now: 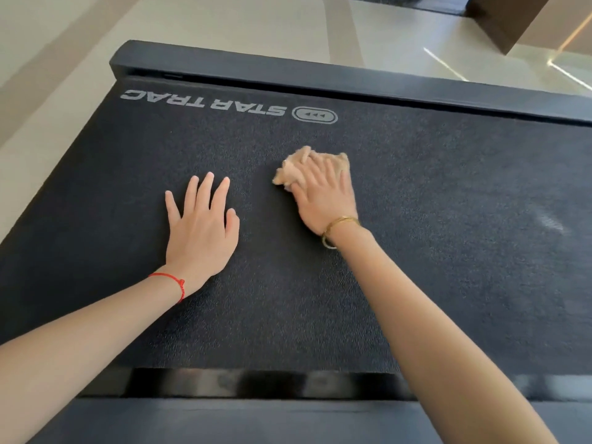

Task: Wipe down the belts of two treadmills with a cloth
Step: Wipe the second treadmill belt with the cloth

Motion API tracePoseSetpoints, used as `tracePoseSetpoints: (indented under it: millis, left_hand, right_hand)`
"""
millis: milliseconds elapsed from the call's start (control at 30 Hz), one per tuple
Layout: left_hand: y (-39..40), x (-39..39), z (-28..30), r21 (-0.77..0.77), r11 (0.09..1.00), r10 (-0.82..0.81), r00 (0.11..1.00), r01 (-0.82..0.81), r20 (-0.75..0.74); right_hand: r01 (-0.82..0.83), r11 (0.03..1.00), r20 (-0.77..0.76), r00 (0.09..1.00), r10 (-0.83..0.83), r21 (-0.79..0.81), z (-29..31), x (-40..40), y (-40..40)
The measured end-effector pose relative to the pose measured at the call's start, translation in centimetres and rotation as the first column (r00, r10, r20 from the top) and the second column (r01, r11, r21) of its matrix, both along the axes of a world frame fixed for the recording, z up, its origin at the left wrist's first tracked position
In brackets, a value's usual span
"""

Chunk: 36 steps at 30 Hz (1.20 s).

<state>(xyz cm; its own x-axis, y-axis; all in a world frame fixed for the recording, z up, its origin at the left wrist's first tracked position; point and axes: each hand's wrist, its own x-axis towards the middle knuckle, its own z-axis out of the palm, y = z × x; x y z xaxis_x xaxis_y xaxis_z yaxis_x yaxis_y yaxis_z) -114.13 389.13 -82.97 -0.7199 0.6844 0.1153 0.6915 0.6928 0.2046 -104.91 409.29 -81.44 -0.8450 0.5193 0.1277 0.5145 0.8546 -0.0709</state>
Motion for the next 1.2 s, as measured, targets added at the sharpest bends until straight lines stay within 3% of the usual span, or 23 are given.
tracePoseSetpoints:
  millis: [100, 167, 200, 300, 400, 600, 667, 767, 900, 1000, 1067, 1200]
  left_hand:
    - [0.0, -0.2, -0.2, -0.008, 1.0, 0.0, 1.0, 0.0, -0.016]
    - [0.0, -0.2, -0.2, -0.024, 1.0, -0.003, 1.0, 0.002, -0.027]
    - [0.0, -0.1, -0.1, -0.033, 0.999, -0.005, 1.0, 0.004, -0.03]
    - [0.0, 0.0, 0.1, -0.046, 0.999, -0.004, 1.0, 0.003, -0.027]
    - [0.1, 0.0, 0.1, -0.059, 0.998, 0.002, 0.999, -0.004, -0.035]
    - [0.3, 0.0, 0.1, -0.065, 0.998, 0.019, 0.999, -0.022, -0.042]
    - [0.4, 0.0, 0.2, -0.062, 0.998, 0.021, 0.999, -0.024, -0.043]
    - [0.4, 0.0, 0.2, -0.059, 0.998, 0.019, 0.999, -0.021, -0.041]
    - [0.3, 0.0, 0.2, -0.064, 0.998, 0.019, 0.999, -0.021, -0.044]
    - [0.2, -0.1, 0.2, -0.06, 0.998, 0.018, 0.999, -0.02, -0.039]
    - [0.3, -0.1, 0.2, -0.058, 0.998, 0.015, 0.999, -0.017, -0.032]
    - [0.4, 0.0, 0.2, -0.048, 0.999, 0.017, 1.0, -0.019, -0.025]
  right_hand:
    - [-0.231, 0.965, -0.008, 0.973, 0.231, -0.122, 0.1, -0.7, -2.9]
    - [-0.286, 0.938, -0.011, 0.957, 0.289, -0.197, -0.2, -0.2, -1.4]
    - [-0.286, 0.946, -0.022, 0.958, 0.286, -0.155, -0.1, -0.1, 0.0]
    - [-0.122, 0.992, -0.029, 0.992, 0.121, -0.023, -0.1, -1.5, 5.5]
    - [0.065, 0.995, 0.004, 0.998, -0.065, -0.072, -0.7, -5.6, 9.2]
    - [0.056, 0.984, 0.056, 0.997, -0.047, -0.169, 0.0, -16.8, 8.4]
    - [0.0, 0.989, 0.064, 0.998, 0.01, -0.147, 0.3, -19.9, 6.3]
    - [-0.227, 0.968, 0.062, 0.97, 0.234, -0.107, 0.4, -22.5, 1.3]
    - [-0.407, 0.909, 0.054, 0.909, 0.413, -0.089, -0.4, -21.4, -0.8]
    - [-0.317, 0.949, 0.044, 0.948, 0.317, -0.01, -0.7, -18.8, 3.3]
    - [-0.168, 0.986, 0.033, 0.985, 0.168, 0.013, -0.5, -16.0, 7.6]
    - [0.113, 0.992, 0.023, 0.993, -0.112, -0.051, -0.1, -9.9, 13.2]
